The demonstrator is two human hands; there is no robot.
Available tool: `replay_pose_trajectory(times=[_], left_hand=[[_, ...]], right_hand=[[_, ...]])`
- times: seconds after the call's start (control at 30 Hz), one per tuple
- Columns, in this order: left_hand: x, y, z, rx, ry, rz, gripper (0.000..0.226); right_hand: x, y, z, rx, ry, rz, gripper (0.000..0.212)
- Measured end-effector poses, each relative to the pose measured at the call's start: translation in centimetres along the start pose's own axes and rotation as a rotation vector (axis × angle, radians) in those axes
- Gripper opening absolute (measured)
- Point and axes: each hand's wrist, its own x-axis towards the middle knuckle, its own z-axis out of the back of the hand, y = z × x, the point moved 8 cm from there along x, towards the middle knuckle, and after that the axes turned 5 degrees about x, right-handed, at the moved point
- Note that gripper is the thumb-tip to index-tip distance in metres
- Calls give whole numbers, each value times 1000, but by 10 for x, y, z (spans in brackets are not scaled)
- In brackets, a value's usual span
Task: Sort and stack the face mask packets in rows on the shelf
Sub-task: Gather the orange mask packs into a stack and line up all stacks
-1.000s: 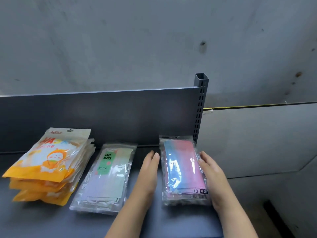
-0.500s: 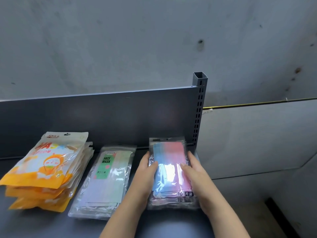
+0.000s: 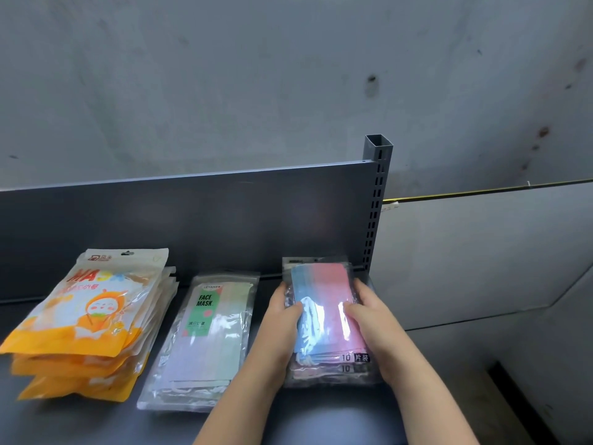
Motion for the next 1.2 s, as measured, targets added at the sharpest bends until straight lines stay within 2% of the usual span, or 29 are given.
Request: replay_pose_trajectory(times=[0.1, 0.17, 0.23, 0.27, 0.33, 0.43, 0.47, 0.53, 0.57, 0.67, 0.77, 0.83, 0.9, 1.07, 1.13, 1.2], left_hand=[[3, 4, 1, -9, -8, 9, 47], [3, 6, 2, -4, -18, 3, 49], [2, 6, 3, -6, -20, -4, 50], [1, 6, 2, -14, -15, -7, 49], [0, 7, 0, -20, -3, -6, 45], [-2, 6, 1, 3, -2, 2, 44], [-4, 5, 3, 13, -2, -1, 47], [-5, 6, 7, 21, -14, 5, 63], [-5, 5, 9, 21, -20, 10, 69], [-8, 4, 4, -40, 25, 13, 61], [-13, 3, -3, -99, 76, 29, 36], [-13, 4, -3, -107, 88, 12, 49], [-14, 3, -3, -137, 93, 7, 64], [-14, 3, 3, -173, 53, 35, 67], [-15, 3, 2, -149, 64, 26, 59], [-14, 4, -1, -134, 73, 13, 52]], right_hand=[[6, -2, 7, 61, -17, 6, 53], [10, -8, 12, 114, -30, 0, 72], [10, -8, 9, 148, -12, 1, 78], [6, -6, 7, 149, -3, -6, 69], [0, -3, 4, 168, 31, -8, 36], [-6, 1, 3, 212, 34, 2, 38], [-3, 0, 3, 213, 53, 15, 40], [3, -1, 5, 236, 54, 20, 74], [3, 0, 6, 249, 70, 39, 81], [-3, 3, 1, 315, 64, 27, 81], [-12, 9, -10, 325, 98, 55, 62], [-14, 7, -10, 338, 84, 48, 65], [-13, 7, -9, 373, 100, 37, 78], [-16, 9, -7, 371, 104, 63, 90], [-18, 10, -11, 376, 111, 54, 81], [-19, 11, -13, 341, 90, 71, 49]])
